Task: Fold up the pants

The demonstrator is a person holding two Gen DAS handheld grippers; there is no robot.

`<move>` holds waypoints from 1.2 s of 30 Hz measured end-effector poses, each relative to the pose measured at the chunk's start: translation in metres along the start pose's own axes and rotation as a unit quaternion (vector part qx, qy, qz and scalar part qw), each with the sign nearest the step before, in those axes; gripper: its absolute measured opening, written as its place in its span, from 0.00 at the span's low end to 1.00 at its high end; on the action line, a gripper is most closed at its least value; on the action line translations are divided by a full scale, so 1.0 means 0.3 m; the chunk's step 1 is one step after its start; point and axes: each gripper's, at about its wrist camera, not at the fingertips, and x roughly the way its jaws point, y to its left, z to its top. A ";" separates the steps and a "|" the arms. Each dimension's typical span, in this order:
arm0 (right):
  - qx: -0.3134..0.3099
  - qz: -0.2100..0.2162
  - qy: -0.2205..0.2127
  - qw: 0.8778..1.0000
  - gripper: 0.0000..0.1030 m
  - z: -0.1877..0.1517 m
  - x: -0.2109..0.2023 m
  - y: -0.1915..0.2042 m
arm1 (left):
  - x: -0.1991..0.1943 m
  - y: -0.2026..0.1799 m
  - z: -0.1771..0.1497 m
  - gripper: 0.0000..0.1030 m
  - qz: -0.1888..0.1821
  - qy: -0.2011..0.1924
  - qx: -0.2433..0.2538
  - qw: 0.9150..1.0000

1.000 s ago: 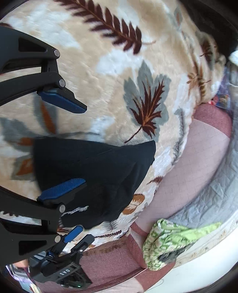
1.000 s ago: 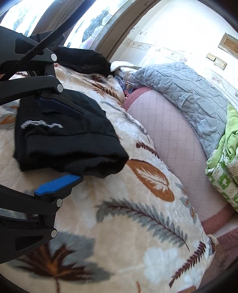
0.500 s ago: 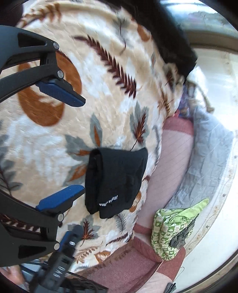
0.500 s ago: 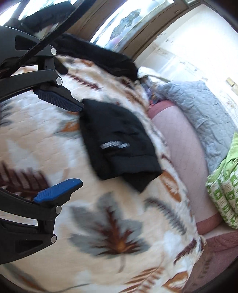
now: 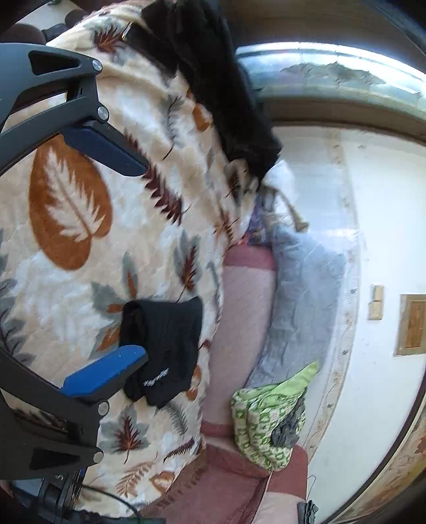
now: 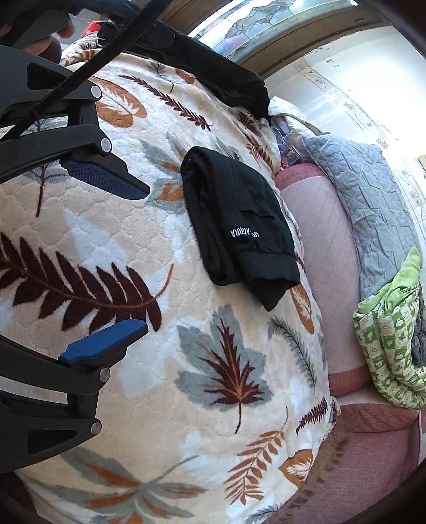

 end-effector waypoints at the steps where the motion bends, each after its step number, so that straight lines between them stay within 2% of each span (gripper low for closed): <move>1: 0.000 -0.001 -0.001 1.000 0.78 0.001 0.001 0.002 | -0.012 0.001 -0.002 1.00 0.013 -0.015 0.003 1.000; 3: -0.001 -0.002 -0.002 1.000 0.78 -0.002 0.003 0.002 | -0.028 0.003 -0.004 1.00 0.034 -0.040 0.010 0.999; 7: -0.010 -0.004 0.003 1.000 0.79 -0.009 0.025 0.012 | -0.018 0.009 -0.010 1.00 0.008 -0.048 0.010 0.999; 9: -0.017 -0.005 0.008 1.000 0.79 -0.016 0.042 0.022 | 0.022 0.003 -0.024 1.00 -0.003 -0.007 0.014 1.000; 11: -0.024 -0.007 0.012 1.000 0.79 -0.020 0.055 0.030 | 0.096 -0.011 -0.045 1.00 -0.010 0.067 0.033 0.997; 13: -0.032 -0.010 0.013 0.999 0.79 -0.025 0.066 0.041 | 0.148 -0.019 -0.082 1.00 -0.014 0.113 0.033 0.993; 15: -0.039 -0.015 0.013 0.999 0.79 -0.028 0.075 0.047 | 0.178 -0.017 -0.106 1.00 -0.022 0.139 0.026 0.990; 24: -0.045 -0.034 0.011 0.998 0.81 -0.020 0.100 0.039 | 0.243 -0.019 -0.152 1.00 -0.038 0.195 0.016 0.980; 36: -0.055 -0.049 0.008 0.997 0.83 -0.010 0.111 0.043 | 0.274 -0.028 -0.171 1.00 -0.048 0.217 0.021 0.975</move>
